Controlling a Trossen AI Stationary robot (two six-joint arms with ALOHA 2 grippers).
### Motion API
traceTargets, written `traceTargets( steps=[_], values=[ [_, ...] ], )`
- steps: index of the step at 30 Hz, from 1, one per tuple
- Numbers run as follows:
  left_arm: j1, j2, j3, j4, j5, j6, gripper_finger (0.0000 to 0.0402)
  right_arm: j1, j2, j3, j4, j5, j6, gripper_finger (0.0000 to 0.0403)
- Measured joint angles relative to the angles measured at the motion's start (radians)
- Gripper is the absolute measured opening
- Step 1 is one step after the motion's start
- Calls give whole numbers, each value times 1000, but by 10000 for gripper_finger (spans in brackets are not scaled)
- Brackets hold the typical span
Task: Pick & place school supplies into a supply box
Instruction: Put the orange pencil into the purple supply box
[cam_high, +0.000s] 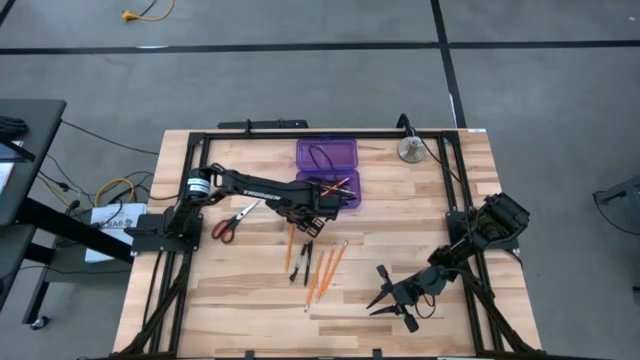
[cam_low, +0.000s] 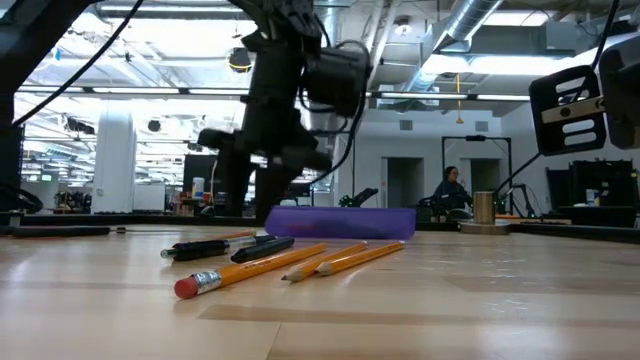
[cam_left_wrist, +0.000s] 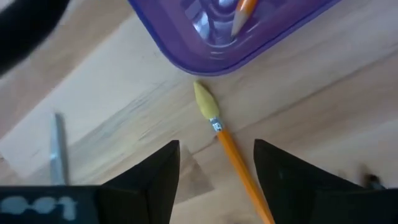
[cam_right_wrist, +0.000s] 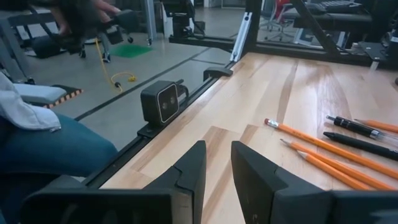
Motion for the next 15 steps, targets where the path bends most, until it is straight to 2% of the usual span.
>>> traceTargets(
  steps=[8, 15],
  values=[
    [1, 0, -56, 144, 5, -4, 195, 0, 0, 0, -4, 0, 0, 72],
    [22, 0, -56, 130, -13, -21, 195, 0, 0, 0, -4, 0, 0, 72]
  ],
)
